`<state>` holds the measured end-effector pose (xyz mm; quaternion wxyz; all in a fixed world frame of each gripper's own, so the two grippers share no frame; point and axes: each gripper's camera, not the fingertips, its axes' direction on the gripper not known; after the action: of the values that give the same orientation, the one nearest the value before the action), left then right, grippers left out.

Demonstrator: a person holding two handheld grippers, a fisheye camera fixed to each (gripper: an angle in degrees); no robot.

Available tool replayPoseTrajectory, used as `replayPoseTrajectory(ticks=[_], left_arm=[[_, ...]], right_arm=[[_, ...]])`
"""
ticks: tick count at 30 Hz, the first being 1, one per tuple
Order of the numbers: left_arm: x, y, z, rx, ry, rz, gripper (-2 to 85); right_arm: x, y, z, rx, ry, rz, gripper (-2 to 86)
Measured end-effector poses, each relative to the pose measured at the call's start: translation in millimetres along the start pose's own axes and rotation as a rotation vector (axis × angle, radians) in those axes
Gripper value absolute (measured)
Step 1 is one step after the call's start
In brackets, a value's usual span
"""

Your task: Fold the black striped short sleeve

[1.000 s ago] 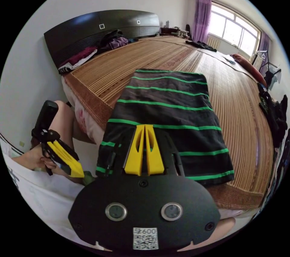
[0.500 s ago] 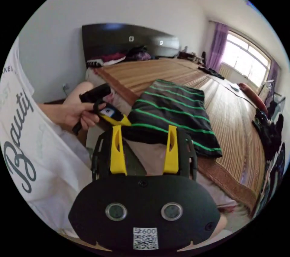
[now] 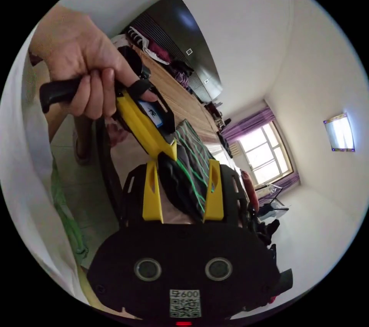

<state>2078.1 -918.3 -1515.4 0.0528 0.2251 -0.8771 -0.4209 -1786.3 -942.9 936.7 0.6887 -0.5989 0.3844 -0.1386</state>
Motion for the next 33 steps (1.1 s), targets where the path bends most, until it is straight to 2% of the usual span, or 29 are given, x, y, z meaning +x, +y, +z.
replayPoseTrajectory(ticks=[6,9,12,15,16,17,18,20,21,22,23,25,29,33], left_arm=[[-23,37,80,-0.007,0.008,-0.008,4.5],[-46,58,127,-0.065,0.085,-0.006,10.1],[-38,92,151,-0.049,-0.016,0.115,12.0],[27,144,196,-0.074,-0.373,0.457,11.5],[62,181,235,-0.085,-0.575,0.647,11.5],[90,228,294,-0.137,-0.777,0.856,11.8],[98,253,329,-0.178,-0.880,0.955,12.0],[91,366,479,-0.295,-1.240,1.343,12.3],[81,396,514,-0.296,-1.300,1.447,12.5],[58,454,575,-0.281,-1.340,1.643,12.9],[32,503,626,-0.249,-1.306,1.800,13.3],[-7,547,698,-0.257,-1.272,1.902,13.8],[-104,588,840,-0.445,-1.412,1.923,12.2],[-173,625,898,-0.555,-1.531,1.897,5.8]], right_arm=[[-31,-3,10,-0.056,0.038,-0.042,5.0],[-21,-4,2,-0.057,0.036,0.021,0.5],[8,-3,-8,-0.039,-0.027,0.143,-0.4],[46,2,-17,-0.011,-0.098,0.272,-0.7],[62,5,-22,0.005,-0.132,0.319,-0.7],[77,8,-25,0.017,-0.165,0.355,-0.8],[83,10,-27,0.023,-0.181,0.367,-0.8],[107,14,-34,0.042,-0.226,0.392,-0.8],[111,15,-36,0.046,-0.234,0.392,-0.8],[119,16,-39,0.055,-0.247,0.383,-0.8],[127,17,-41,0.060,-0.261,0.375,-0.8],[138,18,-46,0.065,-0.285,0.347,-0.8],[167,29,-63,0.101,-0.314,0.308,-0.8],[207,55,-84,0.207,-0.335,0.347,-0.8]])
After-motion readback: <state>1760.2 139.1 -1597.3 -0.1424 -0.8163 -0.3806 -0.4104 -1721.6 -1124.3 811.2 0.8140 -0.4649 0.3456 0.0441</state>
